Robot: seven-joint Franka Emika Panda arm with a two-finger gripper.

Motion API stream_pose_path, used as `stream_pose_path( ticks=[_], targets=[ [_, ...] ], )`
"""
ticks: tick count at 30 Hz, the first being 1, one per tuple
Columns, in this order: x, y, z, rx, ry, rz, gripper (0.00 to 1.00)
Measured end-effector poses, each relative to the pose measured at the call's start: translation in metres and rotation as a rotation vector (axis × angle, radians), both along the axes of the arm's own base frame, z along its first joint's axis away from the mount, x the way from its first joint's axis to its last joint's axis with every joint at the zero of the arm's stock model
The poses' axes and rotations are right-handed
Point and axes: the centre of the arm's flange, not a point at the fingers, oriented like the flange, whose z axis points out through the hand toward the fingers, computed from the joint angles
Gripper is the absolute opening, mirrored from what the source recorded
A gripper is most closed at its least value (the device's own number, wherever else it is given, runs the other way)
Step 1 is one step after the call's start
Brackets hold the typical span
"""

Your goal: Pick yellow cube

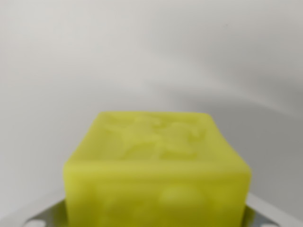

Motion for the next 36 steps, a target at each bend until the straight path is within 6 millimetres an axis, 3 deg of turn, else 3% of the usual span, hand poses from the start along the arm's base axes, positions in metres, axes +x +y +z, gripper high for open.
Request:
stream_pose_path(
  ticks=[36],
  targets=[
    [0.000,0.000,0.090,0.000,0.001,0.000,0.00]
  ],
)
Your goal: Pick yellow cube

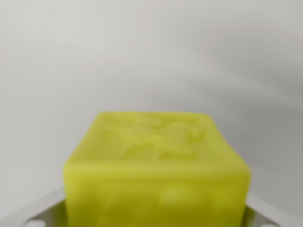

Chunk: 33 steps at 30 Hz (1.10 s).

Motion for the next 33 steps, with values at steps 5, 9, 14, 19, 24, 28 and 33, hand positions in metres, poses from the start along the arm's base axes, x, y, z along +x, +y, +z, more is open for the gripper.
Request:
stream_pose_path(
  ticks=[5,9,14,19,24,28,33],
  targets=[
    [0.000,0.000,0.013,0.000,0.000,0.000,0.00],
    [0.000,0.000,0.023,0.000,0.000,0.000,0.00],
    [0.000,0.000,0.035,0.000,0.000,0.000,0.00],
    [0.000,0.000,0.048,0.000,0.000,0.000,0.00],
    [0.000,0.000,0.060,0.000,0.000,0.000,0.00],
    [0.000,0.000,0.064,0.000,0.000,0.000,0.00],
    [0.000,0.000,0.064,0.000,0.000,0.000,0.00]
  ],
)
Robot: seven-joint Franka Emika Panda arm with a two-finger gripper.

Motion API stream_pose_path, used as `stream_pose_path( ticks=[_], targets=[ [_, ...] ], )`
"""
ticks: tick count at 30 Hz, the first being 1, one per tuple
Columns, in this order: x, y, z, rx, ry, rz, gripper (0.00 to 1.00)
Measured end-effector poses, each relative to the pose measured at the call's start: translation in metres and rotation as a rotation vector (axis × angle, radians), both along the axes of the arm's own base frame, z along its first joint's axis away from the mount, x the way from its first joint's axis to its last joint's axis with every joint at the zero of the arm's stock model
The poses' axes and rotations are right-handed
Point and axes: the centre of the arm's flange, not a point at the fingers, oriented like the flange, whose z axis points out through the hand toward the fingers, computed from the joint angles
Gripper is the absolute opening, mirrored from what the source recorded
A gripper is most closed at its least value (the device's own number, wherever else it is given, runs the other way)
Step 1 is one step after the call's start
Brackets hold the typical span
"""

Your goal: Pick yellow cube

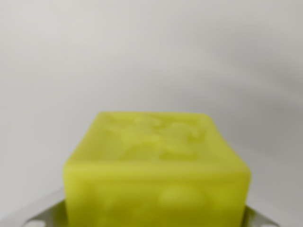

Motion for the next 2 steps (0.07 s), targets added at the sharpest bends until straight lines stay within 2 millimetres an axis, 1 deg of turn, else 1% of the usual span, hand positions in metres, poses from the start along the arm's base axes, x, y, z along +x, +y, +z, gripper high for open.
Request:
stream_pose_path(
  ticks=[2],
  targets=[
    [0.0000,0.0000,0.0000,0.000,0.000,0.000,0.00]
  ],
)
